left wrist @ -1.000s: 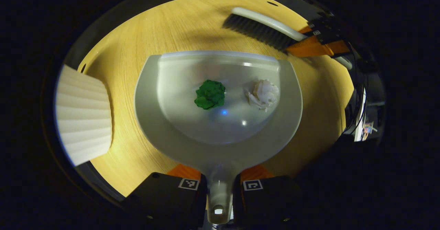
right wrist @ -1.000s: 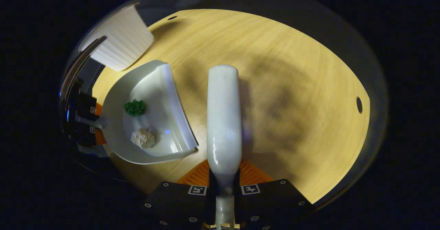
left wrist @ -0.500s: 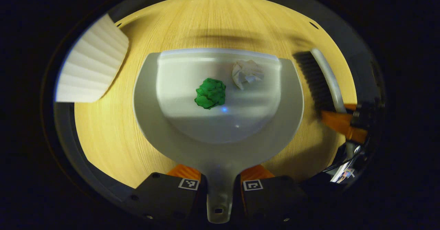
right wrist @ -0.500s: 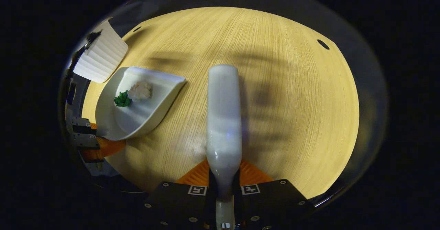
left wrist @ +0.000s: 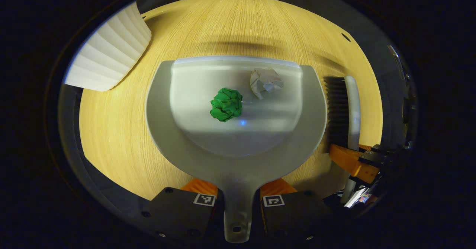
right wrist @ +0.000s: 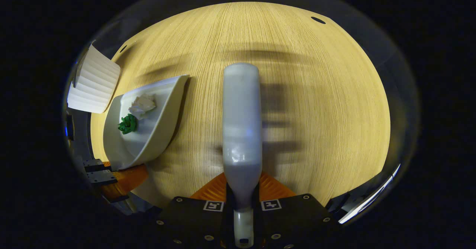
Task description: Pick up the small broom and dustpan from the desktop, sweep the trash into the dustpan with the broom, and then empty the trash into the garbage bin.
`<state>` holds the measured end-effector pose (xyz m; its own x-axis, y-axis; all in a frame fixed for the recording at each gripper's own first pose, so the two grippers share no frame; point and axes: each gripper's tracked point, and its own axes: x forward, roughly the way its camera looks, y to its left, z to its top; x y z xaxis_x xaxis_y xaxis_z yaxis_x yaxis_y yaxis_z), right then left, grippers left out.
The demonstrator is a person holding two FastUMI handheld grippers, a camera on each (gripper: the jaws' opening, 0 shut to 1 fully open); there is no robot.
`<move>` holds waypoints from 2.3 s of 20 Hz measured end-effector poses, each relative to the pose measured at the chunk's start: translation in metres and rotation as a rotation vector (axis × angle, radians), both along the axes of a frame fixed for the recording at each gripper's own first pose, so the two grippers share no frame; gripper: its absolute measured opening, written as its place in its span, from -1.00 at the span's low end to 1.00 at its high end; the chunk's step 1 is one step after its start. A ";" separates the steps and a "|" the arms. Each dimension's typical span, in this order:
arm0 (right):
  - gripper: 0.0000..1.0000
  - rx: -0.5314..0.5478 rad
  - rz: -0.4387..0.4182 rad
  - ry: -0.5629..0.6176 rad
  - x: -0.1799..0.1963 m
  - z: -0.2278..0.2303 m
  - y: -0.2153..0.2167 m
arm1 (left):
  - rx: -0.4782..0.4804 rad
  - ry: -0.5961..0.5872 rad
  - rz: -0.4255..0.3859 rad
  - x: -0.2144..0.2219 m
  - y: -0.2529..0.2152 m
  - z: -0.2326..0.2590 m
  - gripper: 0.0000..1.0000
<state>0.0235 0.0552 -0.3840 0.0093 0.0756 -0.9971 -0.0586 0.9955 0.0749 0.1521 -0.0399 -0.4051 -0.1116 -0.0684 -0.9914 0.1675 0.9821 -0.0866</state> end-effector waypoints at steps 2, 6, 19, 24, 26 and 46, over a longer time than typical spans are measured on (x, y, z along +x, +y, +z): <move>-0.54 0.009 -0.003 -0.004 0.000 0.000 0.000 | -0.008 -0.042 -0.005 -0.001 -0.001 0.006 -0.36; -0.22 0.015 0.006 -0.012 0.000 0.002 -0.001 | -0.032 -0.159 -0.041 0.025 0.002 0.048 -0.36; 0.80 0.065 0.027 -0.051 0.003 0.007 0.003 | -0.154 -0.380 -0.106 0.087 -0.004 0.130 -0.37; 0.84 0.076 0.020 -0.065 0.006 0.011 0.001 | -0.060 -0.430 0.035 0.132 0.094 0.166 -0.38; 0.86 0.073 0.012 -0.067 0.008 0.012 -0.002 | -0.039 -0.422 0.092 0.148 0.148 0.174 -0.38; 0.91 0.090 0.002 -0.086 0.011 0.015 -0.002 | 0.883 -0.328 -0.660 0.215 0.366 0.221 -0.36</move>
<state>0.0344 0.0527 -0.3691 0.0941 0.1644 -0.9819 -0.0709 0.9849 0.1581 0.3676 0.3256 -0.1842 0.4046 0.6407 -0.6525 0.5592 0.3913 0.7309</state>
